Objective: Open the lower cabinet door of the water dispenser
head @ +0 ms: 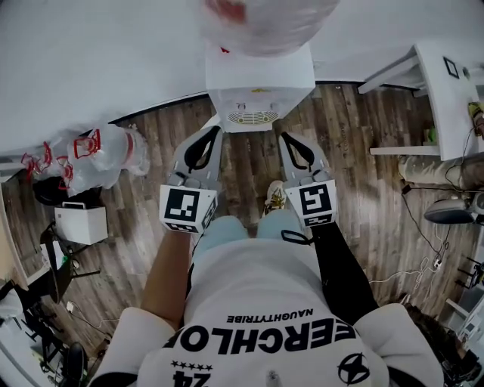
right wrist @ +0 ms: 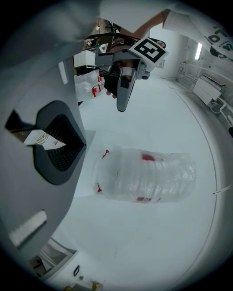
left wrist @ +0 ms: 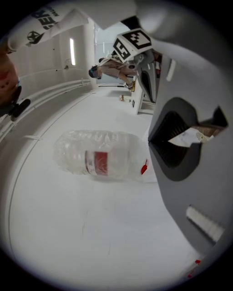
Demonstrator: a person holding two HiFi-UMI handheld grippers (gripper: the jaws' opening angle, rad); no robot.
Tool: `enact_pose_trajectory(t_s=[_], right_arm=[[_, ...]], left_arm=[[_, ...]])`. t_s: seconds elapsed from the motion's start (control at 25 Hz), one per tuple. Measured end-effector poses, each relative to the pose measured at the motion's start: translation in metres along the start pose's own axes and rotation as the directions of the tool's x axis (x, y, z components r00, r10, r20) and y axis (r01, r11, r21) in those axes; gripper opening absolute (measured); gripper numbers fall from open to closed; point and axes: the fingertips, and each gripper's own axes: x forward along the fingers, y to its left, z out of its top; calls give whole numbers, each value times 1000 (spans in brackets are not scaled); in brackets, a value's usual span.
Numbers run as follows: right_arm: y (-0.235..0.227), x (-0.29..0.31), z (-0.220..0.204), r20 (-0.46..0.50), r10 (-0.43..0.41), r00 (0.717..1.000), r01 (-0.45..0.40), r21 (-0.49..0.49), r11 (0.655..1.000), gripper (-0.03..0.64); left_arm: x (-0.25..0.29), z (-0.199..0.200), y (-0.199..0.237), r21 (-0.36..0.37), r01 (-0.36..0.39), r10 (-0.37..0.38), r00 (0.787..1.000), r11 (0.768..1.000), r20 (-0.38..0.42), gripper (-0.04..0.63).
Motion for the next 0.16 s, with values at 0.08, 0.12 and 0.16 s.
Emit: enact_pose_trajectory(t_s=[0.08,0.12,0.16], right_arm=[[-7,-1,-4,-3,6,1000,-6,2,1000,2],[-10,-2,-5,-4,8,1000,-8,3,1000,2],[-14,-2,-7,-6,11,1000,-11,4,1000,2]], left_arm=[[3,2,-4,1,-8,8,1000,1000,3,57],[5,2,-5,2,-13,13,1000,1000,3,57],[7,3,-6,1,-19,19,1000,1000,2,57]])
